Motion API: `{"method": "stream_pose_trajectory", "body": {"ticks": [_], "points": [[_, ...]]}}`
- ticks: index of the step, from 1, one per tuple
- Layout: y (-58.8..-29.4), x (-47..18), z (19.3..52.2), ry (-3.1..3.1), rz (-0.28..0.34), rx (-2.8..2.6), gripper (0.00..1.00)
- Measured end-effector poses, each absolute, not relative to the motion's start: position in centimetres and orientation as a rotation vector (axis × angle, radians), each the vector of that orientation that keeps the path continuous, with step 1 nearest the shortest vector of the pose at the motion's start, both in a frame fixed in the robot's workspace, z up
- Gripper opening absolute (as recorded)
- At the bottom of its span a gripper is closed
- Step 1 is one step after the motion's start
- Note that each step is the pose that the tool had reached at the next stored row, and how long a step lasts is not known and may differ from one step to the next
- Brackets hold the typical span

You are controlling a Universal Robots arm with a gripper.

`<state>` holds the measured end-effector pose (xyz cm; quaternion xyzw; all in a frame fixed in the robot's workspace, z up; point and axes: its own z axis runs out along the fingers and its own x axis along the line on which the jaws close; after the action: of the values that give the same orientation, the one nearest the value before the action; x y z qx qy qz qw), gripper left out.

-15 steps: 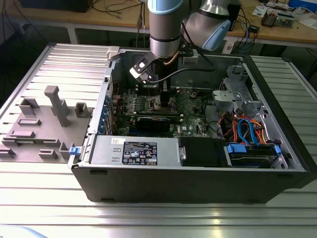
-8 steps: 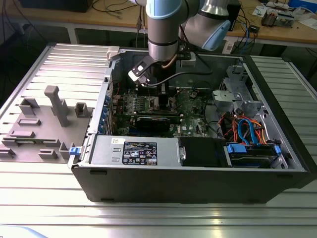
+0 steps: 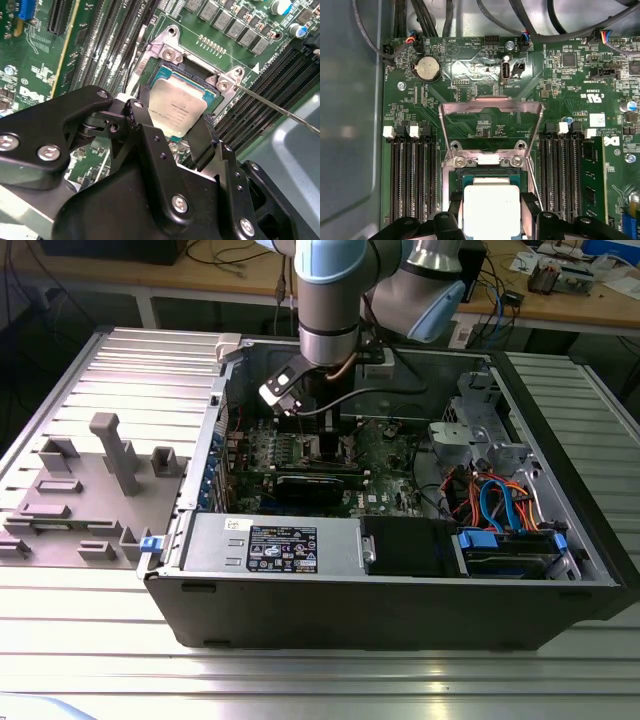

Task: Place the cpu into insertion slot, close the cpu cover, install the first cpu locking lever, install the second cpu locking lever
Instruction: 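Place the cpu into insertion slot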

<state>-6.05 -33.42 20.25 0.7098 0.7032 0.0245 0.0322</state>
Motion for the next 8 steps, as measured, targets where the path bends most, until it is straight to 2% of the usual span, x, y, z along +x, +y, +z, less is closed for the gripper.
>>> {"method": "stream_pose_trajectory", "body": {"ticks": [8], "points": [[-33.4,-5.95,19.81,2.164,0.074,2.186,0.54]]}}
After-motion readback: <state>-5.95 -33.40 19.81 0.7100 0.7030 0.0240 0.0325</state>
